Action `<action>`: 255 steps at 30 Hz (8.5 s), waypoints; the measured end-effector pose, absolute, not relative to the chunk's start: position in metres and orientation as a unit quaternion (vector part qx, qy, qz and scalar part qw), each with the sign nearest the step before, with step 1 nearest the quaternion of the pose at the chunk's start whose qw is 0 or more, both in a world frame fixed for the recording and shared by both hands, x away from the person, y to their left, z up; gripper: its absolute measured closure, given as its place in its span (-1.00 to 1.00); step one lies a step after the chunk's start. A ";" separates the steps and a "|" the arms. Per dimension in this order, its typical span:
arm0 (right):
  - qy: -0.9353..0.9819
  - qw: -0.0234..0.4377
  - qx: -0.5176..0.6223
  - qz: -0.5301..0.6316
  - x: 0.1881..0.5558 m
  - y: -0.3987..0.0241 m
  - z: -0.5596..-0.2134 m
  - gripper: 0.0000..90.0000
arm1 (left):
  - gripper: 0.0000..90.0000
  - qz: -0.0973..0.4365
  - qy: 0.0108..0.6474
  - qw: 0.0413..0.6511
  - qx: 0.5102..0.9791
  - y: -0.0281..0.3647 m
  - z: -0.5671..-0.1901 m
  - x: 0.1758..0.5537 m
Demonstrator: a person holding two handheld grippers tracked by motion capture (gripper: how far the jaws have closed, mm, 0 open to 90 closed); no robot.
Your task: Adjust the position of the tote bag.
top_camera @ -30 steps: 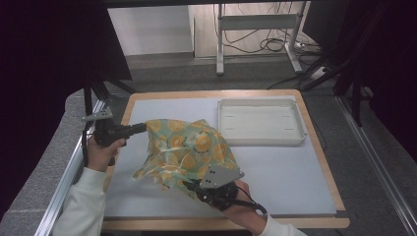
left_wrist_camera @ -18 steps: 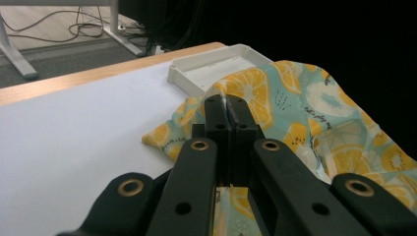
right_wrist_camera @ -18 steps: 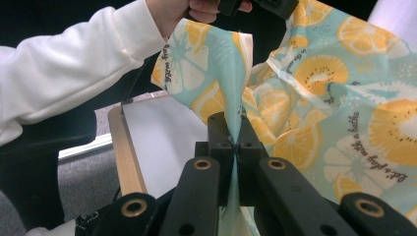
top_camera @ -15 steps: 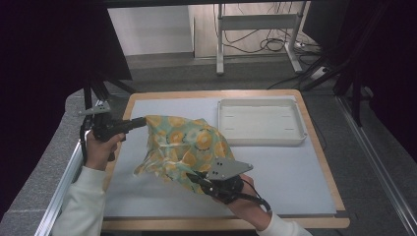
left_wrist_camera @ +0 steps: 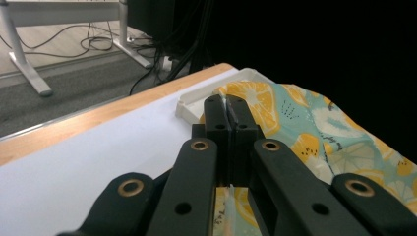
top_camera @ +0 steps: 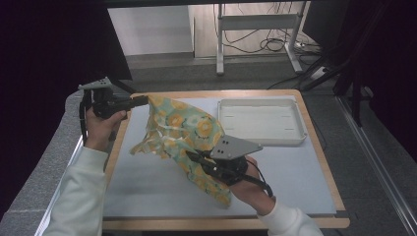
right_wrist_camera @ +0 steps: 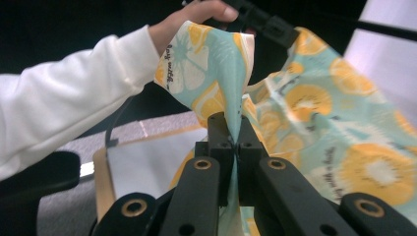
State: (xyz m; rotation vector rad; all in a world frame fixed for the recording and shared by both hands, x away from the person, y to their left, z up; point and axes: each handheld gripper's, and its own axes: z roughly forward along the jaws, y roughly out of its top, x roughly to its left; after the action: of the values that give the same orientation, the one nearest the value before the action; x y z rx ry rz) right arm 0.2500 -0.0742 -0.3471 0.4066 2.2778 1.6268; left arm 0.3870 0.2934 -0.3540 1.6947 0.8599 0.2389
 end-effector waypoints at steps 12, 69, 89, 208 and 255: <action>0.789 0.154 0.150 0.576 0.262 -0.078 -0.334 0.97 | 1.00 0.115 0.372 0.568 0.725 0.287 -0.330 0.396; 0.697 0.229 0.240 0.635 0.298 -0.168 -0.256 0.98 | 1.00 0.165 0.326 0.583 0.725 0.304 -0.262 0.344; 0.688 0.235 0.255 0.637 0.307 -0.180 -0.253 0.98 | 1.00 0.171 0.310 0.591 0.724 0.309 -0.258 0.315; 0.815 0.071 0.358 0.449 0.289 -0.202 -0.491 0.92 | 0.99 0.038 0.388 0.495 0.776 0.274 -0.496 0.257; 0.788 0.118 0.372 0.475 0.271 -0.235 -0.479 0.01 | -0.12 0.118 0.395 0.491 0.768 0.266 -0.506 0.225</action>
State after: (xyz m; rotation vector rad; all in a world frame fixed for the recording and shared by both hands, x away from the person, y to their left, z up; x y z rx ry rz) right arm 0.2711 -0.2345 -0.4795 1.0886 2.3060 1.3899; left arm 0.2250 0.2663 -0.5063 1.8648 0.9581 0.2861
